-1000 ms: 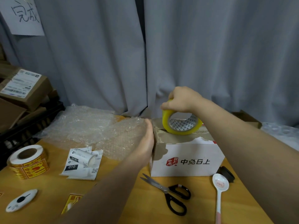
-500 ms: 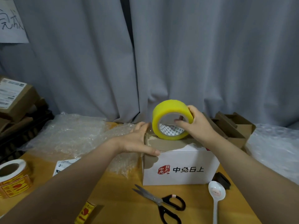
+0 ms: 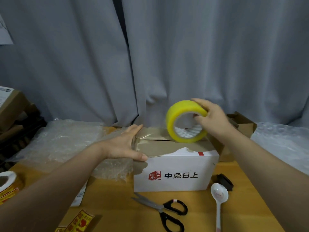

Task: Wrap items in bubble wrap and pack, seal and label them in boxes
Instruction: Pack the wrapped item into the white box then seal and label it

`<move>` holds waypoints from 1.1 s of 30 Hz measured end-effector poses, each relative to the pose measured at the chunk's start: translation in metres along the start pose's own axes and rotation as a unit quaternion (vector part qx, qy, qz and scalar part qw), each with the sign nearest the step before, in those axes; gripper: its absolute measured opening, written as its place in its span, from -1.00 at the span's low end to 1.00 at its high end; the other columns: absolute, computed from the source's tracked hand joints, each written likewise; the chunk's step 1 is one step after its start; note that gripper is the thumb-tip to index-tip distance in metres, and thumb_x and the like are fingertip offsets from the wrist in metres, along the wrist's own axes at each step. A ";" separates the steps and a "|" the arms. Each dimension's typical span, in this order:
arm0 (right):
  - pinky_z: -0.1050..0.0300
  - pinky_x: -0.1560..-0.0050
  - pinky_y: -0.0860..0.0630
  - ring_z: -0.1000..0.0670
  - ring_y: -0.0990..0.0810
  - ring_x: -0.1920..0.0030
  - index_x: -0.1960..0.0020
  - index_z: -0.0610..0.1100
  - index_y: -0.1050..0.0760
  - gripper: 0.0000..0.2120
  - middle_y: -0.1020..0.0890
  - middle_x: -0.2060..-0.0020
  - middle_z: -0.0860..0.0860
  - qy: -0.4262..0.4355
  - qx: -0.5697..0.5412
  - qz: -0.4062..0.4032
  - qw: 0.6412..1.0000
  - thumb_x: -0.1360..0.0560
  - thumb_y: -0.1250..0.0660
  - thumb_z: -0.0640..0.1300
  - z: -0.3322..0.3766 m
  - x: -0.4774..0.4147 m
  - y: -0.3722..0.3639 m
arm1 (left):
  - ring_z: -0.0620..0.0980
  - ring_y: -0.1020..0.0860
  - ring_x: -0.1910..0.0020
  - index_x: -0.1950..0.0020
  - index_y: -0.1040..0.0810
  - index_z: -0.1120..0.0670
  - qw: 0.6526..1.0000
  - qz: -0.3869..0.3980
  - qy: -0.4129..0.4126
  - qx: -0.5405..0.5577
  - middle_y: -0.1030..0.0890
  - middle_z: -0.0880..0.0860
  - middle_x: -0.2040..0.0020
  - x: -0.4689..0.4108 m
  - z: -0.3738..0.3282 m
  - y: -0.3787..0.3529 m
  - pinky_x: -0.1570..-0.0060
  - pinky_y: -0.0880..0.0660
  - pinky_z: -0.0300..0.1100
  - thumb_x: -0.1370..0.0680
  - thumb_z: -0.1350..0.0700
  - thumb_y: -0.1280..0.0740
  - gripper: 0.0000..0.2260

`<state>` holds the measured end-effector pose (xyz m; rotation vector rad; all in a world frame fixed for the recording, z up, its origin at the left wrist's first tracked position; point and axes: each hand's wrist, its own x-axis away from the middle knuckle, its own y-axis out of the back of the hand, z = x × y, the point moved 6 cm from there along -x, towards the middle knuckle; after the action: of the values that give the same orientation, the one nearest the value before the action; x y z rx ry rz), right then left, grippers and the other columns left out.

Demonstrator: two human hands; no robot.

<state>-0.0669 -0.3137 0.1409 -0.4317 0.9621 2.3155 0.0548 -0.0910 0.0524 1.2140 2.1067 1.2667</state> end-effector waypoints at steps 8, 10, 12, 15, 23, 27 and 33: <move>0.02 -0.08 -0.56 -0.13 -0.64 -0.05 -0.16 -0.20 -0.54 -0.69 -0.67 0.00 -0.16 -0.233 -0.276 0.014 0.932 -0.44 -0.43 -0.21 -0.048 0.031 -0.019 | -0.02 0.20 -0.53 -0.55 0.24 0.07 0.985 0.066 0.058 -0.147 0.24 -0.01 -0.55 0.000 -0.018 0.007 -0.47 0.11 -0.10 -0.32 -0.39 -0.35 0.09; 0.06 -0.02 -0.57 -0.09 -0.66 0.01 -0.18 -0.28 -0.52 -0.68 -0.68 0.02 -0.18 -0.235 -0.277 0.026 0.931 -0.46 -0.40 -0.20 -0.046 0.031 -0.019 | 0.00 0.27 -0.51 -0.53 0.29 0.11 0.984 0.059 0.065 -0.158 0.29 0.06 -0.54 -0.001 -0.026 -0.003 -0.49 0.16 -0.08 -0.30 -0.42 -0.33 0.14; 0.09 0.04 -0.57 -0.07 -0.66 0.06 -0.16 -0.29 -0.53 -0.68 -0.68 0.04 -0.20 -0.237 -0.279 0.022 0.930 -0.46 -0.41 -0.17 -0.044 0.035 -0.021 | 0.00 0.30 -0.51 -0.52 0.32 0.14 0.985 0.028 0.053 -0.161 0.31 0.07 -0.53 -0.001 -0.036 -0.012 -0.49 0.19 -0.10 -0.31 -0.42 -0.34 0.16; -0.01 -0.05 -0.56 -0.11 -0.66 0.03 -0.09 -0.21 -0.57 -0.68 -0.69 0.07 -0.17 -0.241 -0.272 -0.014 0.932 -0.39 -0.48 -0.12 -0.045 0.044 -0.020 | 0.02 0.31 -0.51 -0.52 0.32 0.17 0.984 0.005 0.047 -0.173 0.32 0.10 -0.53 -0.001 -0.046 -0.018 -0.45 0.21 -0.14 -0.31 -0.41 -0.34 0.17; 0.29 0.18 -0.51 0.09 -0.62 0.15 -0.08 -0.16 -0.54 -0.71 -0.65 0.15 -0.01 -0.179 -0.218 -0.029 0.959 -0.41 -0.48 -0.12 -0.030 0.055 -0.016 | 0.03 0.27 -0.52 -0.54 0.27 0.13 0.977 0.035 0.042 -0.206 0.29 0.09 -0.54 -0.007 -0.057 -0.024 -0.46 0.21 -0.12 -0.30 -0.43 -0.33 0.15; 0.37 0.01 -0.45 0.14 -0.54 0.10 -0.30 0.03 -0.38 -0.51 -0.56 0.08 0.04 -0.032 -0.170 -0.033 0.984 -0.48 -0.33 -0.37 0.001 0.040 -0.009 | 0.00 0.23 -0.53 -0.54 0.29 0.10 0.976 0.050 0.045 -0.208 0.29 0.06 -0.54 -0.007 -0.058 -0.023 -0.45 0.16 -0.14 -0.31 -0.42 -0.33 0.14; 0.52 0.03 -0.41 0.39 -0.53 0.06 -0.22 -0.14 -0.54 -0.58 -0.60 -0.05 0.06 0.006 -0.122 -0.046 0.992 -0.46 -0.26 -0.49 -0.004 0.037 0.041 | -0.01 0.22 -0.53 -0.53 0.30 0.11 0.974 0.059 0.046 -0.214 0.31 0.04 -0.54 -0.004 -0.061 -0.023 -0.45 0.16 -0.15 -0.34 -0.40 -0.32 0.11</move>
<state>-0.1213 -0.3256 0.1416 -0.5759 0.6518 2.3558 0.0037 -0.1299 0.0635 1.1127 1.7099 1.7490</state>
